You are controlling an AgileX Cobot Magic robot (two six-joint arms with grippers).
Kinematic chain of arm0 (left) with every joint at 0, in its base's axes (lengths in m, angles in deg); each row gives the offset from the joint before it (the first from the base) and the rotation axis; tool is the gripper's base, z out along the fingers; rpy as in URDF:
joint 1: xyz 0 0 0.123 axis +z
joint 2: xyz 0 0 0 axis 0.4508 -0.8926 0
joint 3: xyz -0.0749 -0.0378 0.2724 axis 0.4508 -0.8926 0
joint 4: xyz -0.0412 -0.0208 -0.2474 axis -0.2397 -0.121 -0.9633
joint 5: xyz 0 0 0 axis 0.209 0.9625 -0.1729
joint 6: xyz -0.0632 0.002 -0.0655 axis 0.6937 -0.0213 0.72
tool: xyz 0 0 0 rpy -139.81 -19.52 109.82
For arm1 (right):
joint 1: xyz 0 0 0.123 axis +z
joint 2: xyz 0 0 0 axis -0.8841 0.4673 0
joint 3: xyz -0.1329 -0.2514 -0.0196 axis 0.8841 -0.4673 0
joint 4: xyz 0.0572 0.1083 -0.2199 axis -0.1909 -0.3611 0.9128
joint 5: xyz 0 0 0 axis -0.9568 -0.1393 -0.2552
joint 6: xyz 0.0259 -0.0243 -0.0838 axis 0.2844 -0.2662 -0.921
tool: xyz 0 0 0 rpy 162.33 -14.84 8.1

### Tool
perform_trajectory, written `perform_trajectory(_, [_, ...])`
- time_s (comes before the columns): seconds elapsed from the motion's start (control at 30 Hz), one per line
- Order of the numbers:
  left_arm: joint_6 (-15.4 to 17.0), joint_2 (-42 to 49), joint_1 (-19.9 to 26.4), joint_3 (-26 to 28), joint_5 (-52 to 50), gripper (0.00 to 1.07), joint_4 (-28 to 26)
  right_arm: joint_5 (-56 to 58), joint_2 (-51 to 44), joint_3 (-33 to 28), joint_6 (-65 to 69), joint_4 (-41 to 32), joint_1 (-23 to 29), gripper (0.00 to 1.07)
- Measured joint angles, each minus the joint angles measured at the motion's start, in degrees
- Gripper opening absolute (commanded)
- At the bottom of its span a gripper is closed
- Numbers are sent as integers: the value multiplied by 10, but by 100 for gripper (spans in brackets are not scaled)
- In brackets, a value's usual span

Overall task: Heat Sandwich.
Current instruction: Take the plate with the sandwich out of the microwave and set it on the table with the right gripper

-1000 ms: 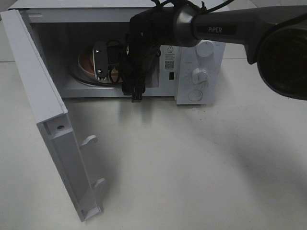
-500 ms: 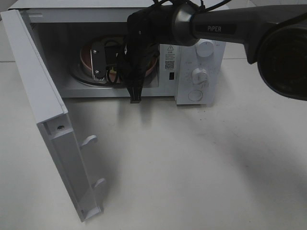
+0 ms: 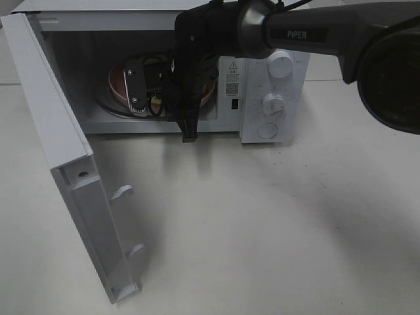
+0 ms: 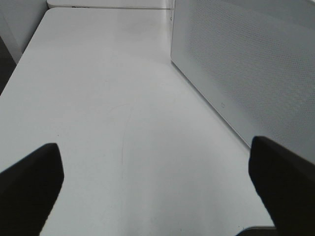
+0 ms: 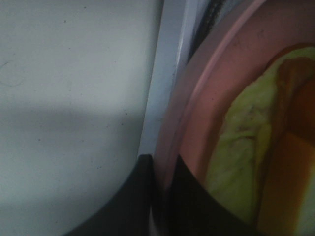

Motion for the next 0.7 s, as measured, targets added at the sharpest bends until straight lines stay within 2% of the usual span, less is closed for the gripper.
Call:
perform_trajectory(0.17, [0,0,0,0,0,98,0,4,-7,-6,-15,-5,0,0])
perform_trajectory(0.3, [0,0,0,0,0,98,0,-5,-23,-36,-41,-8,0,0])
perform_trajectory(0.43, [0,0,0,0,0,98,0,-26,-60,-98,-77,-13,0,0])
perform_trajectory(0.7, [0,0,0,0,0,98,0,-57,-111,-160,-127,-22,1,0])
